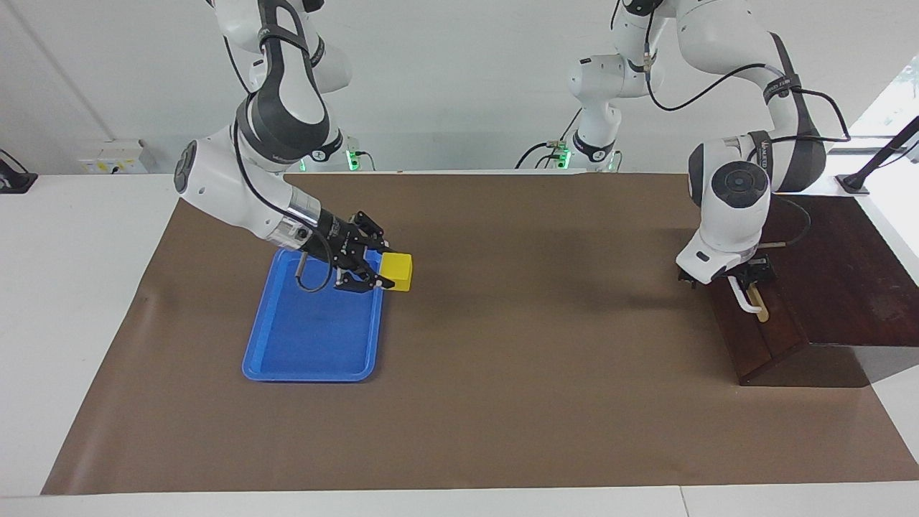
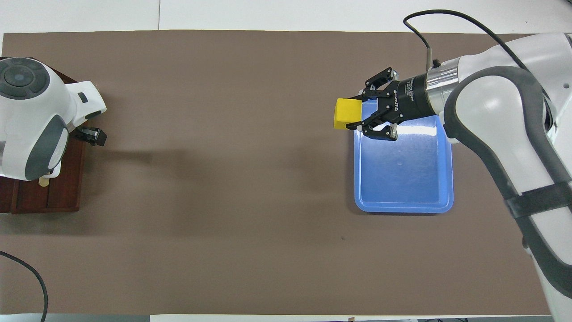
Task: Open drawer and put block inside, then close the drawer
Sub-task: 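Pull the drawer farther open with the left gripper, then release the handle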
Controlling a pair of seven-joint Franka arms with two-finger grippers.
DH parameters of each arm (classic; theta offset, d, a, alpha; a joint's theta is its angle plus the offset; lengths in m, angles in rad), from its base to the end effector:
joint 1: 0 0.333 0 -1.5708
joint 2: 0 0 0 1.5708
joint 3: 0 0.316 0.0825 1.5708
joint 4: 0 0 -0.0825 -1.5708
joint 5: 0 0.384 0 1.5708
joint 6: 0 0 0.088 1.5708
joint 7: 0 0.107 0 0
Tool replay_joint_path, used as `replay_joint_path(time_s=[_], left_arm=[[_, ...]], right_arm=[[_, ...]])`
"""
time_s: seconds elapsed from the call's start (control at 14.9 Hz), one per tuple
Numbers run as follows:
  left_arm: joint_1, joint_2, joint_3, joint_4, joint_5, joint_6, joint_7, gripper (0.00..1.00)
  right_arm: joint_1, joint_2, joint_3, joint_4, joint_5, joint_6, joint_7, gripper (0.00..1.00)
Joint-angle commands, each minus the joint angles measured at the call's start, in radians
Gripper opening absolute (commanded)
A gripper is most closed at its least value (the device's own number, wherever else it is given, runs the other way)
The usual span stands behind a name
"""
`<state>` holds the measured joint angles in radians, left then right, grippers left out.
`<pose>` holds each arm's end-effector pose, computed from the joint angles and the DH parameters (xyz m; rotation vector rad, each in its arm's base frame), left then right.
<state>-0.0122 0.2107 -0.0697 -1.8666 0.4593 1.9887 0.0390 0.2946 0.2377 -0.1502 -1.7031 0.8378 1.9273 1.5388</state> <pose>0.6042 -0.0200 0.4018 -2.7052 0.4470 0.1065 0.6215 0.1503 0.4718 -1.6810 1.9154 0.7491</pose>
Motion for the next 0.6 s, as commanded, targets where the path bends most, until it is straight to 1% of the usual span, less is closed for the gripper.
replay_joint_path(time_s=[0.0, 0.54], left_arm=[[-0.009, -0.036, 0.001, -0.058, 0.025, 0.03, -0.031, 1.0], [-0.025, -0.033, -0.004, -0.065, 0.024, 0.041, -0.097, 1.0]], right_arm=[[0.004, 0.002, 0.009, 0.014, -0.029, -0.013, -0.034, 0.0], [0.011, 0.002, 0.012, 0.022, -0.037, -0.013, -0.065, 0.0]])
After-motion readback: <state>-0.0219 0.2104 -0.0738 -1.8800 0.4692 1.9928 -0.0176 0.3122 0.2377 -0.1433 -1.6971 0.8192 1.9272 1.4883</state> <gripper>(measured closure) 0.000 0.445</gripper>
